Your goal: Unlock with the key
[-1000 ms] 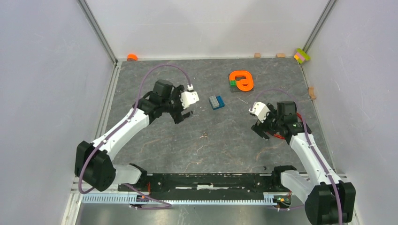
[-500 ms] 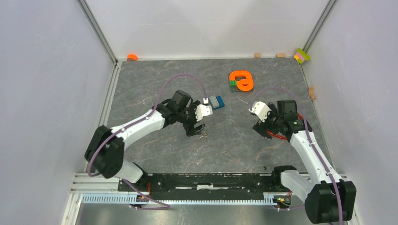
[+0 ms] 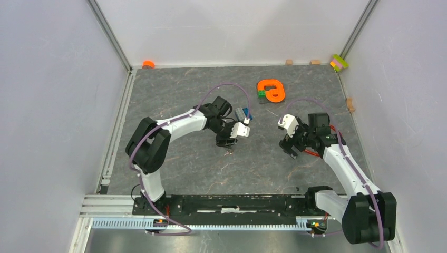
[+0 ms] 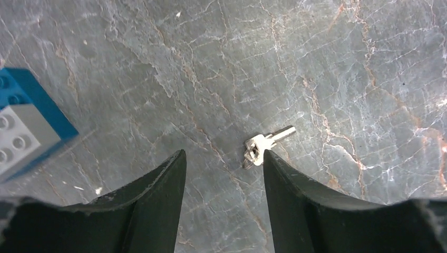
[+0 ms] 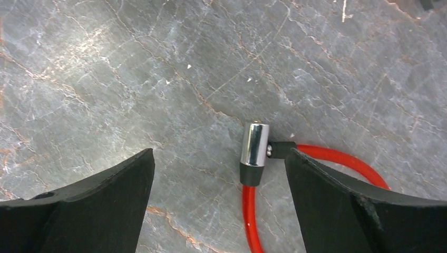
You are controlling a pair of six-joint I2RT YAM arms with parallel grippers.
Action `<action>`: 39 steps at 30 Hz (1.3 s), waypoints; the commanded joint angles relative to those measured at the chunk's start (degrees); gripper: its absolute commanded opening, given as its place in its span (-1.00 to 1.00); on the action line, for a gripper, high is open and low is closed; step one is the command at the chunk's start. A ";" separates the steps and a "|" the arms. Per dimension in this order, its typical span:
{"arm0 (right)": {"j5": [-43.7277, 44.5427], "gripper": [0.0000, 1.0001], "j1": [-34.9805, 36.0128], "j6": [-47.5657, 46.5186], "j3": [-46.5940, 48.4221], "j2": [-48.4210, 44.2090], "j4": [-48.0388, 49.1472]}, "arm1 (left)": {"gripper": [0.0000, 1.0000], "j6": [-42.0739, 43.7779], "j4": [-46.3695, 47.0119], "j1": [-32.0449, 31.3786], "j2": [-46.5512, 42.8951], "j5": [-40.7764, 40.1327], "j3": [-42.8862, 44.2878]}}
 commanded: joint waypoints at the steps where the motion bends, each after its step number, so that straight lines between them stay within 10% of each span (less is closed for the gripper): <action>1: -4.02 0.96 0.03 1.69 -2.00 -1.33 3.58 | 0.22 10.90 -5.79 -1.41 1.27 1.69 3.14; 24: -4.76 0.96 0.03 1.80 -4.17 -3.64 3.88 | -0.09 20.01 -7.45 -3.40 4.54 -5.86 2.27; 39: -10.84 0.96 0.70 2.25 -0.39 -2.45 2.65 | -0.81 11.28 -5.61 -3.32 1.19 -3.24 1.83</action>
